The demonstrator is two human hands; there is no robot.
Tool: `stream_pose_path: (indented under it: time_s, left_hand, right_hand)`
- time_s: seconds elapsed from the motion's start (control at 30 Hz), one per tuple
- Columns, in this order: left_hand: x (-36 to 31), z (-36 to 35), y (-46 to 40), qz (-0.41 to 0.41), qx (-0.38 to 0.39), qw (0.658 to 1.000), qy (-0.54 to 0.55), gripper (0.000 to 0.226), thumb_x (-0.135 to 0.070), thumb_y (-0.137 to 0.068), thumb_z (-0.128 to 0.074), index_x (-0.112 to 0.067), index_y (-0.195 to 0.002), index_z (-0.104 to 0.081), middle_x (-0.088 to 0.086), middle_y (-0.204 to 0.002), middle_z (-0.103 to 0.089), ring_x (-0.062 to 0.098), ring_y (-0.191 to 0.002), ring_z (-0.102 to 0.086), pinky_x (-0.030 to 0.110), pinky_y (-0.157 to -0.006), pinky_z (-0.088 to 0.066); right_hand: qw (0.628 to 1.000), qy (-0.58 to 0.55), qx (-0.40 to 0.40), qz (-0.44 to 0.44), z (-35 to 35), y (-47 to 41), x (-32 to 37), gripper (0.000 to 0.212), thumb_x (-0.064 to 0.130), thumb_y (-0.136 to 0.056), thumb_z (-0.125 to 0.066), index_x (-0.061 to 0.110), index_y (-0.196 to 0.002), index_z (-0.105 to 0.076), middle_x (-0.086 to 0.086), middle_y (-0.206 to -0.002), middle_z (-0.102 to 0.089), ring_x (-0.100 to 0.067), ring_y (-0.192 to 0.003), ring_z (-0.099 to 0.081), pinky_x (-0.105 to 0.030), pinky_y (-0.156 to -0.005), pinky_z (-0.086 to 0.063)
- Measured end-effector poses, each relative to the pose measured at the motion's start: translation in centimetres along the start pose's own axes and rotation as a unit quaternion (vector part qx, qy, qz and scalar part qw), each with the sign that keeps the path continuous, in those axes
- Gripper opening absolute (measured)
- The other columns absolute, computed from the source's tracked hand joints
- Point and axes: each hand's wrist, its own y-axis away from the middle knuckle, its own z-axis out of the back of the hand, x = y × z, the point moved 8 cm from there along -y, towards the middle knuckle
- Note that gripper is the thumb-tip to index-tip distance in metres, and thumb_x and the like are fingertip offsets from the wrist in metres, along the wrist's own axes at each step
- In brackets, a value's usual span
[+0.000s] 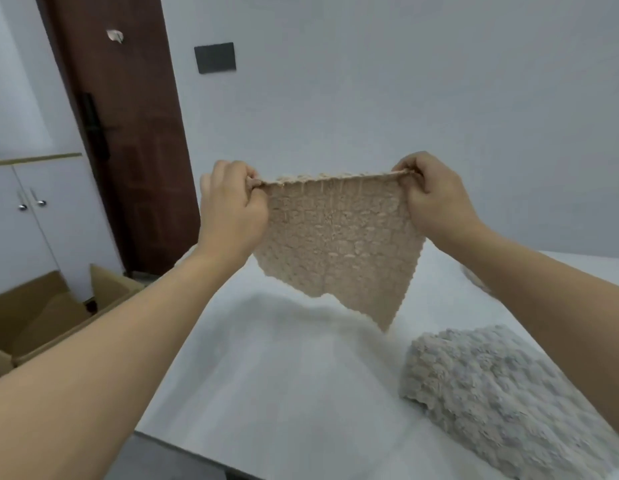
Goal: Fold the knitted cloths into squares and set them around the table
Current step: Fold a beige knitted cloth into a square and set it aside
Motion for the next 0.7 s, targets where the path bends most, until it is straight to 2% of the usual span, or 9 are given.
stream_pose_path:
  time_s: [0.13, 0.2, 0.27, 0.3, 0.37, 0.43, 0.5, 0.6, 0.7]
  left_hand:
    - [-0.5, 1.6, 1.3, -0.069, -0.02, 0.997, -0.036, 0.006, -0.01, -0.09, -0.048, -0.014, -0.09, -0.052, -0.003, -0.096, -0.048, 0.019, -0.092, -0.038, 0.034, -0.081, -0.035]
    - [0.0, 1.4, 3.1, -0.081, 0.016, 0.995, -0.062, 0.006, -0.014, -0.087, -0.048, -0.014, -0.084, -0.053, -0.004, -0.089, -0.05, 0.017, -0.085, -0.04, 0.031, -0.076, -0.032]
    - [1.4, -0.1, 6.1, -0.061, 0.125, 0.989, -0.047, 0.012, -0.019, -0.083, -0.044, -0.02, -0.072, -0.047, -0.006, -0.076, -0.047, 0.014, -0.074, -0.041, 0.028, -0.067, -0.029]
    - [2.4, -1.4, 8.2, -0.033, 0.211, 0.977, -0.029, 0.017, -0.021, -0.083, -0.044, -0.023, -0.066, -0.041, -0.008, -0.07, -0.044, 0.013, -0.067, -0.039, 0.028, -0.062, -0.028]
    - [4.6, -3.8, 13.2, 0.033, 0.395, 0.918, -0.029, 0.027, -0.024, -0.086, -0.048, -0.021, -0.063, -0.033, -0.008, -0.063, -0.038, 0.012, -0.06, -0.034, 0.029, -0.058, -0.027]
    - [5.8, -5.0, 17.5, 0.07, 0.531, 0.843, -0.053, 0.028, -0.023, -0.085, -0.051, -0.019, -0.065, -0.033, -0.006, -0.063, -0.035, 0.011, -0.058, -0.031, 0.031, -0.057, -0.026]
    - [6.1, -5.2, 19.3, 0.098, 0.593, 0.797, -0.055, 0.028, -0.019, -0.084, -0.054, -0.018, -0.065, -0.034, -0.008, -0.062, -0.034, 0.009, -0.054, -0.029, 0.027, -0.054, -0.026]
    - [6.9, -5.5, 18.3, 0.145, 0.591, 0.792, -0.043, 0.03, -0.017, -0.085, -0.059, -0.018, -0.065, -0.037, -0.008, -0.062, -0.036, 0.009, -0.054, -0.031, 0.026, -0.054, -0.026]
    - [9.0, -6.3, 15.1, 0.181, 0.49, 0.852, -0.028, 0.024, -0.019, -0.086, -0.06, -0.017, -0.068, -0.043, -0.001, -0.068, -0.043, 0.013, -0.061, -0.039, 0.03, -0.058, -0.03]
  right_hand:
    - [0.995, -0.078, -0.055, -0.02, 0.6, 0.8, 0.2, 0.013, 0.016, -0.096, -0.05, 0.022, -0.096, -0.062, 0.016, -0.085, -0.06, 0.013, -0.071, -0.053, -0.001, -0.06, -0.039]
    - [0.998, -0.051, -0.032, -0.037, -0.1, 2.5, -0.6, 0.012, 0.017, -0.095, -0.052, 0.02, -0.096, -0.063, 0.013, -0.087, -0.062, 0.008, -0.077, -0.055, -0.006, -0.061, -0.039]
    - [0.993, 0.06, 0.089, -0.048, -2.5, 5.2, -2.1, 0.013, 0.015, -0.093, -0.052, 0.019, -0.095, -0.064, 0.005, -0.092, -0.062, -0.009, -0.081, -0.055, -0.018, -0.061, -0.036]
    - [0.971, 0.13, 0.191, -0.054, -4.3, 7.3, -3.2, 0.015, 0.014, -0.092, -0.05, 0.019, -0.095, -0.064, 0.003, -0.094, -0.062, -0.012, -0.08, -0.053, -0.022, -0.063, -0.035]
    - [0.891, 0.247, 0.377, -0.061, -7.0, 12.2, -5.5, 0.02, 0.014, -0.092, -0.047, 0.018, -0.1, -0.065, 0.003, -0.101, -0.061, -0.016, -0.086, -0.054, -0.027, -0.071, -0.042]
    - [0.842, 0.281, 0.453, -0.083, -7.8, 15.2, -6.9, 0.022, 0.013, -0.091, -0.046, 0.018, -0.102, -0.064, 0.003, -0.105, -0.062, -0.018, -0.093, -0.057, -0.03, -0.078, -0.048]
    - [0.842, 0.269, 0.452, -0.122, -7.7, 15.4, -7.5, 0.022, 0.013, -0.091, -0.045, 0.019, -0.1, -0.064, 0.002, -0.104, -0.062, -0.018, -0.092, -0.058, -0.03, -0.078, -0.048]
    - [0.834, 0.266, 0.458, -0.157, -7.9, 14.4, -8.6, 0.02, 0.014, -0.09, -0.044, 0.014, -0.092, -0.064, 0.0, -0.095, -0.065, -0.017, -0.078, -0.056, -0.029, -0.068, -0.046]
    - [0.841, 0.285, 0.438, -0.142, -9.1, 12.2, -9.4, 0.024, 0.015, -0.091, -0.045, 0.01, -0.101, -0.066, -0.006, -0.105, -0.067, -0.02, -0.085, -0.058, -0.031, -0.072, -0.046]
